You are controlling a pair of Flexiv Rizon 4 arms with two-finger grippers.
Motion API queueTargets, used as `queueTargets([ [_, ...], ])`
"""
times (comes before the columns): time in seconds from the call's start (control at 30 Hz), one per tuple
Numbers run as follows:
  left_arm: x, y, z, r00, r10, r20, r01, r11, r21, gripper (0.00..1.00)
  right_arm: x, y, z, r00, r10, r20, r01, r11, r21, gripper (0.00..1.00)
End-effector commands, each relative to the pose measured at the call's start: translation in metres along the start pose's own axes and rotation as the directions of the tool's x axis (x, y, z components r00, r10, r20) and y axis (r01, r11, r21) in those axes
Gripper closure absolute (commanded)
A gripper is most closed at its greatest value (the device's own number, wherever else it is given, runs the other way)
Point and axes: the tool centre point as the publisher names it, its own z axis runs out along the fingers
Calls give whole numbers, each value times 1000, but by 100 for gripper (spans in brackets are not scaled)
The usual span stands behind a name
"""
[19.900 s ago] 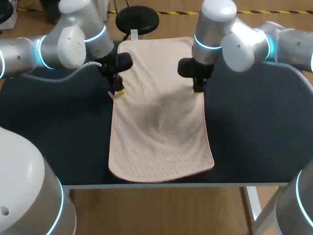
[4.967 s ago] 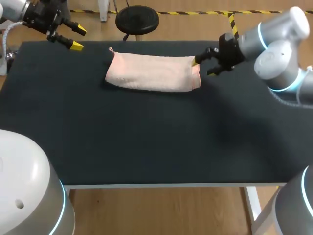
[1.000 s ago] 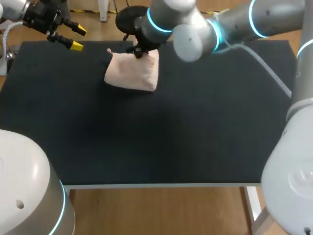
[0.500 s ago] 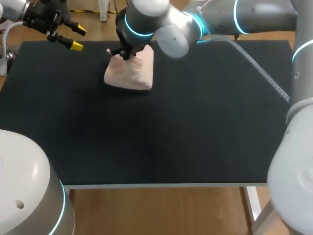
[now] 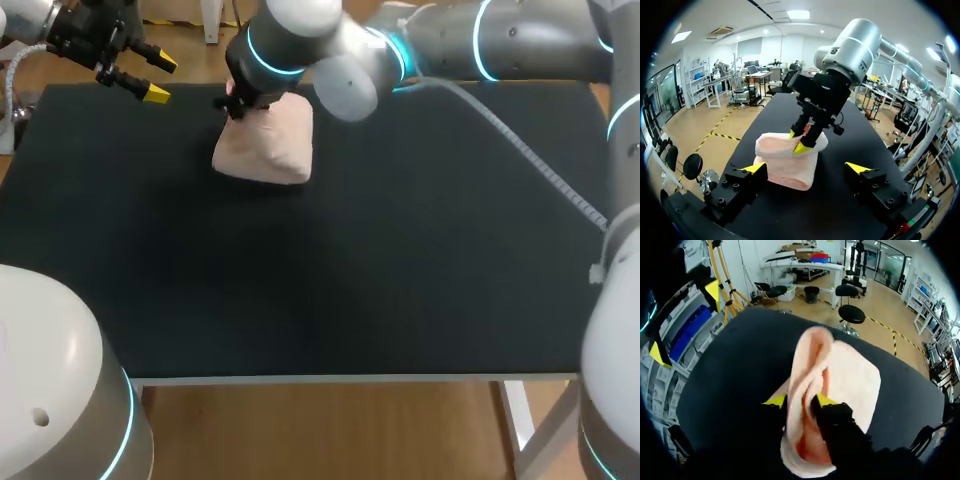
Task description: Fold the towel
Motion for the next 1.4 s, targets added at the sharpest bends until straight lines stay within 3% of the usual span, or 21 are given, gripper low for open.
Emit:
queueTargets([
  [0.03,-1,1,0,1000,2,-3,-2,1000,1,0,-4,-6,-6,999,2,-49,-6,996,-88,0],
  [0.37,-1,1,0,1000,2,-3,-2,1000,1,0,-14,-1,-28,993,74,-95,-92,976,-195,0],
  [0.53,-1,1,0,1000,2,-3,-2,1000,1,0,-26,-11,-23,987,148,-61,-157,974,-166,0],
  [0.73,-1,1,0,1000,2,-3,-2,1000,1,0,-27,-18,-20,975,202,-90,-213,968,-135,0],
  [0.77,-1,1,0,1000,2,-3,-2,1000,1,0,-28,-18,-21,973,212,-91,-224,964,-141,29],
  [0.8,-1,1,0,1000,2,-3,-2,1000,1,0,-29,-18,-23,971,222,-92,-233,962,-141,73],
  [0.83,-1,1,0,1000,2,-3,-2,1000,1,0,-29,-18,-24,970,225,-95,-237,960,-146,100],
  [1.17,-1,1,0,1000,2,-3,-2,1000,1,0,-25,-31,-29,953,275,-126,-291,948,-132,100],
  [1.4,-1,1,0,1000,2,-3,-2,1000,1,0,-51,-44,-53,941,322,-108,-336,929,-158,100],
])
